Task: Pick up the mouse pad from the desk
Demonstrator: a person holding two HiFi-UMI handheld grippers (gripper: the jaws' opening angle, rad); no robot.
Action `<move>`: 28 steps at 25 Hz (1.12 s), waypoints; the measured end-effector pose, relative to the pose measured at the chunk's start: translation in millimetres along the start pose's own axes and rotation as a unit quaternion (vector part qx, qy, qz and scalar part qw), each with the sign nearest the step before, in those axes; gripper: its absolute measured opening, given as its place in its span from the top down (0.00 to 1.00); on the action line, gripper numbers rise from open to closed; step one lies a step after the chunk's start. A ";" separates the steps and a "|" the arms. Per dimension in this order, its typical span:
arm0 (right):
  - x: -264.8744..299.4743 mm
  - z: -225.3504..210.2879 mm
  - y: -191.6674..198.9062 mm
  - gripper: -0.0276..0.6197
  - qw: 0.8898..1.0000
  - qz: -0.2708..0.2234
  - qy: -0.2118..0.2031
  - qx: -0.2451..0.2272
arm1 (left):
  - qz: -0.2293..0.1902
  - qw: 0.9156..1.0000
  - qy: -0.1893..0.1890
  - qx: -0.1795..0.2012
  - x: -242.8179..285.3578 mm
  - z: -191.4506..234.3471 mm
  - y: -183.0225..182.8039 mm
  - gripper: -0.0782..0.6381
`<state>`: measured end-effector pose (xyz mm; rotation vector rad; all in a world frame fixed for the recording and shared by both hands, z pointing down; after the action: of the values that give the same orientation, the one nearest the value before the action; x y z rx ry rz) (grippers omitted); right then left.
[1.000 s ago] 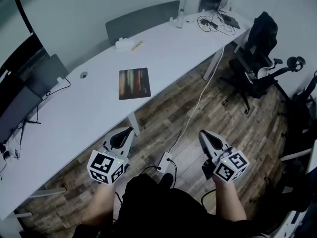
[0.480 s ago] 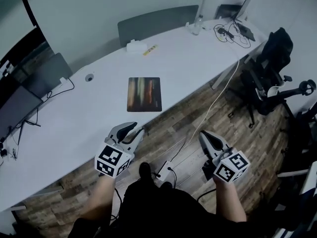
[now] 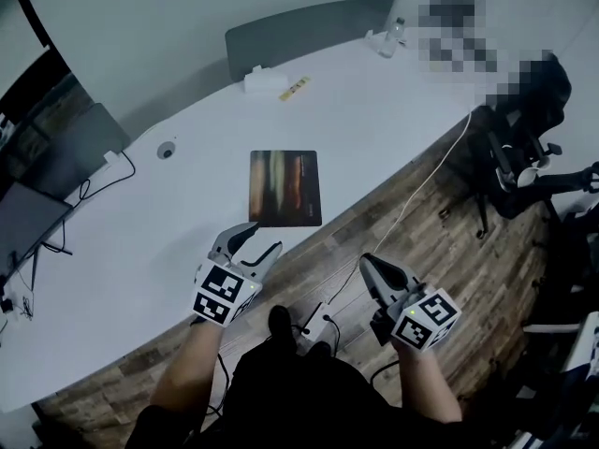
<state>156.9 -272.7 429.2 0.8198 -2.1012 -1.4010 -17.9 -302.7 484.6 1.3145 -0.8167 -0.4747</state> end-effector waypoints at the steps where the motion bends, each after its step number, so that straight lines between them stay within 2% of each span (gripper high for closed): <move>1: 6.9 -0.4 4.5 0.95 1.000 0.003 -0.001 0.005 | 0.002 1.000 0.000 0.001 4.8 6.4 3.9 0.61; 6: 33.4 2.1 38.7 0.95 0.999 0.029 -0.009 0.034 | 0.016 1.000 0.003 0.001 29.5 34.9 28.2 0.56; 12: 46.8 -0.3 84.9 0.95 0.996 0.082 -0.008 0.041 | 0.045 0.999 0.022 0.005 61.7 50.8 60.1 0.48; 18: 50.5 -12.4 106.8 0.95 0.992 0.104 0.003 0.070 | 0.064 0.997 0.034 0.010 93.1 61.9 84.4 0.43; 21: 56.3 -23.6 117.6 0.95 0.992 0.113 0.011 0.061 | 0.080 0.996 0.039 0.012 108.8 70.8 100.6 0.39; 23: 61.8 -26.3 123.7 0.95 0.992 0.119 0.011 0.051 | 0.089 0.995 0.042 0.018 118.8 75.7 110.0 0.32; 28: 68.1 -21.6 133.1 0.95 0.990 0.123 0.002 0.065 | 0.114 0.991 0.059 0.030 137.6 79.6 130.3 0.26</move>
<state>95.1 -295.4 565.1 0.5859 -2.2231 -1.1423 -7.2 -425.8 648.9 1.2740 -0.8753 -0.1915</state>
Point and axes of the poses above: the fingertips, and each gripper's own axes: x forward along the fingers, z to its left, y out of its underside, the point moved 1 cm from there along -x, backward along the fingers, and after that the axes turned 12 degrees about -z, right-handed, at the moved point
